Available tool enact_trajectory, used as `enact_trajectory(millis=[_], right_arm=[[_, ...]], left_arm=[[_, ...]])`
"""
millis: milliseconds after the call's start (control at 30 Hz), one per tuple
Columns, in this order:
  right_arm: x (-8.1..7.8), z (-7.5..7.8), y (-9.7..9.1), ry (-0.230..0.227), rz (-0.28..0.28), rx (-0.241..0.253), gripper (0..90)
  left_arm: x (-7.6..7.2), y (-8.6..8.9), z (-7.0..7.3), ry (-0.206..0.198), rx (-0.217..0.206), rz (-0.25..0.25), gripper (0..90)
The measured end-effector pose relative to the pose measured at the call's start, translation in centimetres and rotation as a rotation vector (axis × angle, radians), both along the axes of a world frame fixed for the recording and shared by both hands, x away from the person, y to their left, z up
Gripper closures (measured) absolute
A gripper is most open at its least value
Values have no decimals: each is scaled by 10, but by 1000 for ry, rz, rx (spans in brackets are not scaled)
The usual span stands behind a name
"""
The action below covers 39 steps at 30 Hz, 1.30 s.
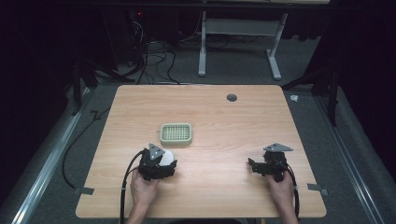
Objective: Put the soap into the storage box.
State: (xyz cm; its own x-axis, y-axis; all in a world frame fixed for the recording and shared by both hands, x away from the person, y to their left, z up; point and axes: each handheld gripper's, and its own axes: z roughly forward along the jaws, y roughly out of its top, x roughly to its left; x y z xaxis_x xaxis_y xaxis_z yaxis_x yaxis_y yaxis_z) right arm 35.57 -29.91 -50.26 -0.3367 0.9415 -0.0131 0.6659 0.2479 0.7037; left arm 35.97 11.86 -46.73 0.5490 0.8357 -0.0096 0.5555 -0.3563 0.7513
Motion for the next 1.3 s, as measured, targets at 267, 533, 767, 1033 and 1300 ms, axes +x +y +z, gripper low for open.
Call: enact_trajectory(millis=[267,533,767,1033,1300], right_arm=[[0,0,0,0,0,0,152],[0,0,0,0,-1,0,152],[0,0,0,0,-1,0,152],[0,0,0,0,-1,0,152],[0,0,0,0,-1,0,152]], left_arm=[[10,-1,14,-4,-28,-21,249],[20,-1,23,-3,-46,-21,249],[29,-2,31,-8,-34,-25,249],[39,-4,39,-17,-19,-28,249],[50,-8,46,-23,-12,-33,249]])
